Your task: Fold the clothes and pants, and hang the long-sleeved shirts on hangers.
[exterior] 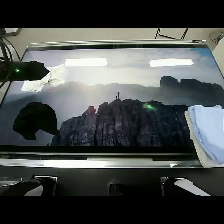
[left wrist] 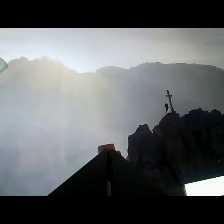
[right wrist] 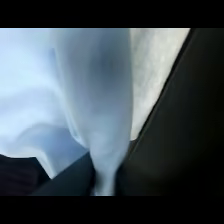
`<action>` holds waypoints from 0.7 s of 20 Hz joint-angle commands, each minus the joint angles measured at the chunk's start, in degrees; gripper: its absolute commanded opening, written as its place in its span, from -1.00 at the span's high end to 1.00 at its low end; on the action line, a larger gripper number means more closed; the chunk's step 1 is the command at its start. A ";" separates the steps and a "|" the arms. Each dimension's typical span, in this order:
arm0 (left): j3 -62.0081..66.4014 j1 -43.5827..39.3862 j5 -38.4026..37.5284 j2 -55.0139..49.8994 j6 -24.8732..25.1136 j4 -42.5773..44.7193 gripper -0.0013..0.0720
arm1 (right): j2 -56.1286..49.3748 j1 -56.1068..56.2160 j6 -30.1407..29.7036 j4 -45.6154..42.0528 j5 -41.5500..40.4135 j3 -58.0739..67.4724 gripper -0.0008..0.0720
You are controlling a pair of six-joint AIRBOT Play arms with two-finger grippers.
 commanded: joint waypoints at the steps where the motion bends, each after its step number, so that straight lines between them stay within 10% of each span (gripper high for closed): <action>1: 0.02 -0.02 0.02 0.02 -0.02 0.02 0.91 | 0.28 -0.04 -1.03 -1.92 -7.32 -4.68 -0.64; 2: 0.04 -0.02 0.02 0.02 -0.02 0.00 0.91 | 0.35 -0.04 -2.19 -0.68 -7.93 -4.04 -0.88; 10: 9.53 -1.57 18.12 -1.70 -1.29 7.76 0.92 | 0.35 14.69 -13.77 26.12 -30.53 29.27 -0.85; 14: 10.16 -1.64 1.22 -9.03 -12.52 22.05 0.87 | -1.25 40.24 -11.32 15.30 -25.38 30.77 -0.86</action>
